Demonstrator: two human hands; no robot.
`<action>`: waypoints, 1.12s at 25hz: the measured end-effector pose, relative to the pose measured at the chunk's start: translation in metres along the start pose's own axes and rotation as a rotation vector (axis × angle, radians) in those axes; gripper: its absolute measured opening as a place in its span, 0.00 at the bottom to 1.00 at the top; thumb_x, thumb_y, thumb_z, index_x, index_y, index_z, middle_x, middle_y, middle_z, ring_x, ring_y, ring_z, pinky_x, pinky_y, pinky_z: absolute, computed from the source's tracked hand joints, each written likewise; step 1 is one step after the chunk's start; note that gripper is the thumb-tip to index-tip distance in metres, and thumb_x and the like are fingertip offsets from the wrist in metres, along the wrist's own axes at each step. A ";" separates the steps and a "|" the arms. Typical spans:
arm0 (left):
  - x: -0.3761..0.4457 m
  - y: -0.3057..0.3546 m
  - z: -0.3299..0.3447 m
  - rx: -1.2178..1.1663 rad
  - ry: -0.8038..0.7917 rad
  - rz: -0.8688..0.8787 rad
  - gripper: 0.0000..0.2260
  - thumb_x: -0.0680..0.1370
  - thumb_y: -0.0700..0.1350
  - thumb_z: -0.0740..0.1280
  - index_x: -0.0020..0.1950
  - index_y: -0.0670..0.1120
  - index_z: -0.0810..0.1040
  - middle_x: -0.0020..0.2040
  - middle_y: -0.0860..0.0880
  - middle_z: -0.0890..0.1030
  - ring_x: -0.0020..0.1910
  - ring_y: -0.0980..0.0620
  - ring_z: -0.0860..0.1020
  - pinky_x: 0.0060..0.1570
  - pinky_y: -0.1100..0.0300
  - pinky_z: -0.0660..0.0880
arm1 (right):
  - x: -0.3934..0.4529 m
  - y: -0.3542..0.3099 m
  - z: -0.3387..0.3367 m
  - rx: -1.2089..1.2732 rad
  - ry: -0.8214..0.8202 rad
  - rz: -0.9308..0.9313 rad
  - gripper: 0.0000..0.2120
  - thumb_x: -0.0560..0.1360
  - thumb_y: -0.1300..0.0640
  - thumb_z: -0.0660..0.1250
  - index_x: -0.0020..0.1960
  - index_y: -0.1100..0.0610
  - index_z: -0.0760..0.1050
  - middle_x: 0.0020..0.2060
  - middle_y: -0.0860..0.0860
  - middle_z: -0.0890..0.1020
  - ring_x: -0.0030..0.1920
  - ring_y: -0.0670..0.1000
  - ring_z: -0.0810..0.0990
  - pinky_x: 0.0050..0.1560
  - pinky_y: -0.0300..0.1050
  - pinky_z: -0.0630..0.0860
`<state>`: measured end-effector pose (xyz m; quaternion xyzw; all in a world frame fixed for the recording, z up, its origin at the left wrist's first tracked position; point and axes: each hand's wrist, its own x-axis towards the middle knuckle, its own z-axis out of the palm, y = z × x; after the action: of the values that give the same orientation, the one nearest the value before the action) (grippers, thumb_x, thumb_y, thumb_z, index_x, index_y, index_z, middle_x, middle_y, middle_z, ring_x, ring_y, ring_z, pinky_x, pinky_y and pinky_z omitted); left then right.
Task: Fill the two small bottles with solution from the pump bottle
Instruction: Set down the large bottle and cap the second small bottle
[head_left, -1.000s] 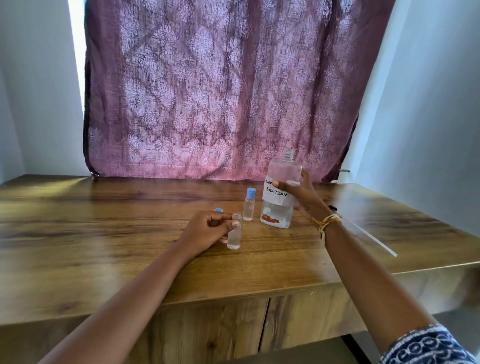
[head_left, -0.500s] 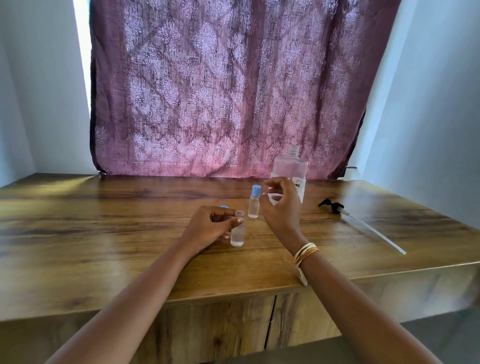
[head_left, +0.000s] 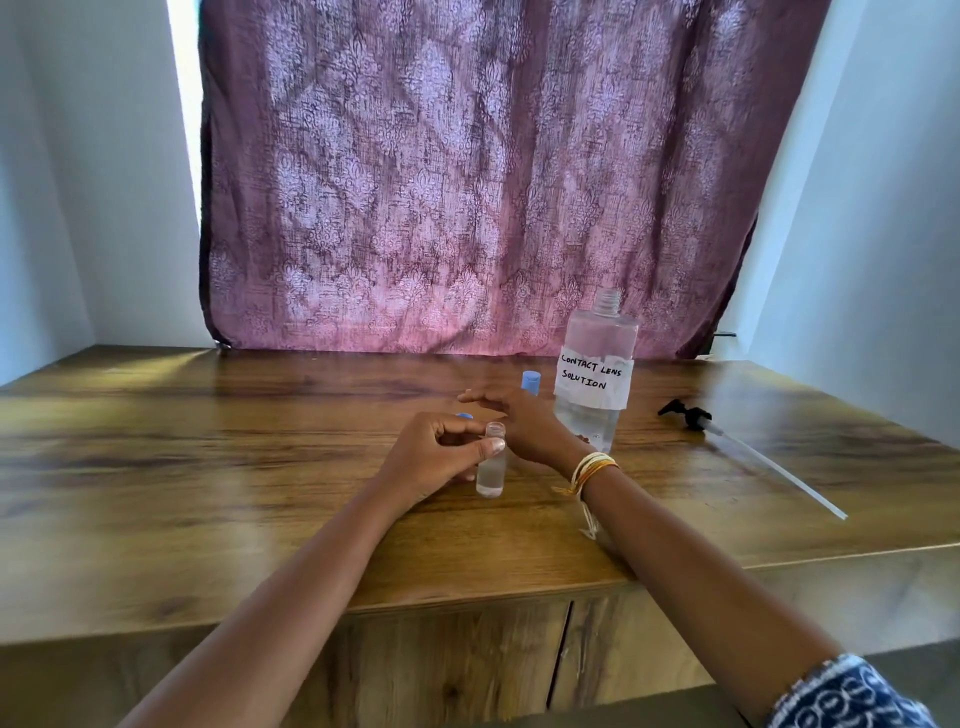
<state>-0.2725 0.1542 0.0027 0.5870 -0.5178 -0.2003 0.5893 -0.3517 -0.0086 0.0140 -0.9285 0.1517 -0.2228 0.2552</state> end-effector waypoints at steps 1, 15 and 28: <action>0.000 0.000 0.000 0.003 0.000 0.001 0.06 0.74 0.42 0.73 0.49 0.50 0.85 0.46 0.40 0.86 0.45 0.36 0.84 0.46 0.44 0.82 | 0.002 -0.001 0.002 -0.047 -0.035 -0.008 0.18 0.73 0.53 0.70 0.63 0.48 0.77 0.64 0.49 0.79 0.65 0.48 0.76 0.67 0.47 0.72; 0.000 0.002 0.001 -0.001 -0.003 -0.014 0.07 0.74 0.42 0.73 0.45 0.55 0.85 0.47 0.47 0.87 0.41 0.51 0.85 0.39 0.58 0.83 | -0.036 -0.005 -0.003 0.565 0.289 0.048 0.09 0.78 0.66 0.65 0.57 0.65 0.78 0.38 0.52 0.79 0.38 0.47 0.81 0.42 0.38 0.81; 0.002 0.000 0.003 -0.009 0.008 -0.044 0.08 0.73 0.43 0.74 0.44 0.57 0.85 0.45 0.46 0.87 0.47 0.41 0.85 0.48 0.48 0.83 | -0.045 -0.014 -0.010 1.132 0.105 -0.082 0.21 0.66 0.58 0.75 0.59 0.56 0.80 0.54 0.58 0.83 0.54 0.53 0.82 0.55 0.43 0.79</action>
<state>-0.2744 0.1505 0.0025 0.5965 -0.5014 -0.2131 0.5894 -0.3929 0.0169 0.0143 -0.6400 -0.0151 -0.3248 0.6962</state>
